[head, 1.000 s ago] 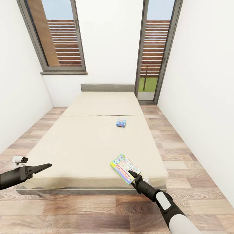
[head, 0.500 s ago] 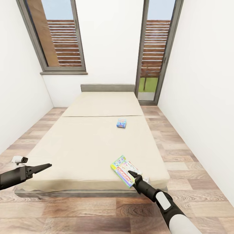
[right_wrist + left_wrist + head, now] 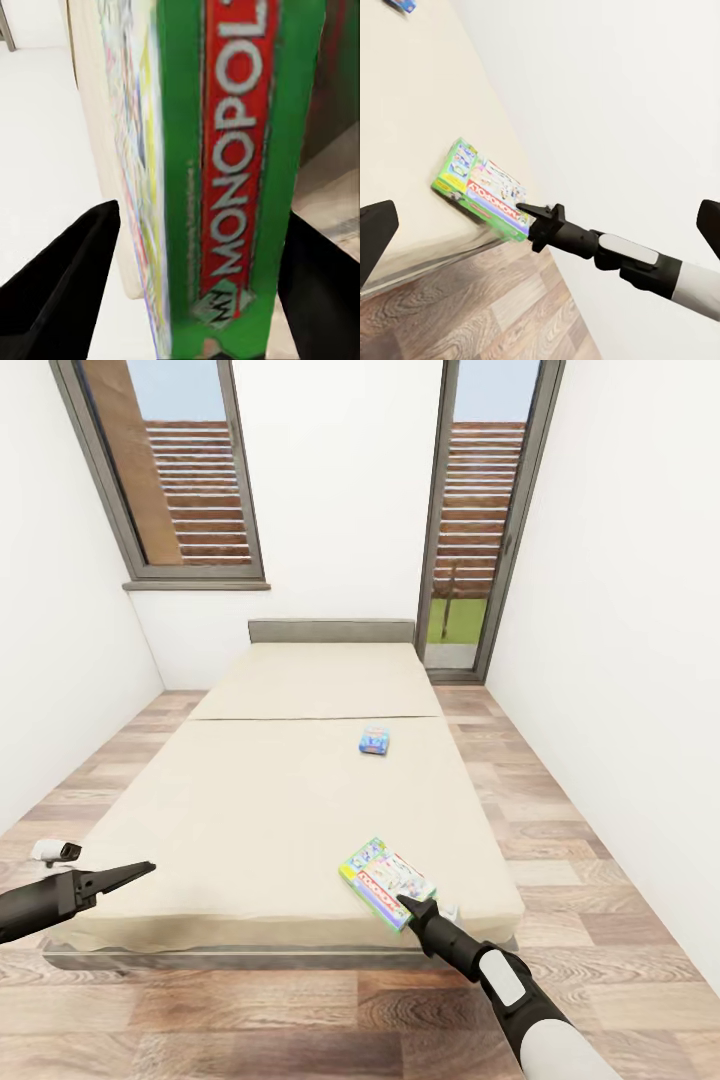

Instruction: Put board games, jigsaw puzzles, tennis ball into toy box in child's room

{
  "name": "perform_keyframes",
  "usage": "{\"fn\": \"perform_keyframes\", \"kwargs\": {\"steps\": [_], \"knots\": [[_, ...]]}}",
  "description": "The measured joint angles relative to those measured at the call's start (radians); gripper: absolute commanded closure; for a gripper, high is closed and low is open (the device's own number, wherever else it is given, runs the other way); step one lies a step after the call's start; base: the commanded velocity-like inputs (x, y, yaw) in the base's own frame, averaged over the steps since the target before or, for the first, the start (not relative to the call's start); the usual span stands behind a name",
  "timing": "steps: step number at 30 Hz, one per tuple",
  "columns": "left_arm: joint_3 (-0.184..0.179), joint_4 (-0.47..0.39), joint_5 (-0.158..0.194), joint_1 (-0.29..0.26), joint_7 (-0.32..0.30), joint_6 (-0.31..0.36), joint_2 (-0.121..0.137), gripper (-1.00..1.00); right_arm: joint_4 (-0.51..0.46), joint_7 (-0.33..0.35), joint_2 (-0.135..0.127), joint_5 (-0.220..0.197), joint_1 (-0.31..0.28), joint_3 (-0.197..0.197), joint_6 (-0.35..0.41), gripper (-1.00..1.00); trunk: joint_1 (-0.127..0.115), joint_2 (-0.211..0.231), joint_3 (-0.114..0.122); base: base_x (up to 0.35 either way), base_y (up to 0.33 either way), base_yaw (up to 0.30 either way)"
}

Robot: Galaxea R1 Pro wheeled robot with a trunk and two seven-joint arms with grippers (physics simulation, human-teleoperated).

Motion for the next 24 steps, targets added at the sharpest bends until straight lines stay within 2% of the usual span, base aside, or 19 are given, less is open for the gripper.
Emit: {"fn": "perform_keyframes", "kwargs": {"steps": [5,24], "knots": [[0.018,0.000,0.001,0.000,0.000,0.002,0.001,-1.00,0.000,0.001,0.000,-0.004,0.000,-0.001,0.002,1.00,-0.015,0.028,0.012,0.000,0.000,0.000],[0.021,0.000,0.000,0.000,0.000,0.010,0.001,-1.00,0.000,0.000,0.000,-0.002,0.000,0.000,0.001,1.00,-0.088,0.161,0.072,0.000,0.000,0.000]]}}
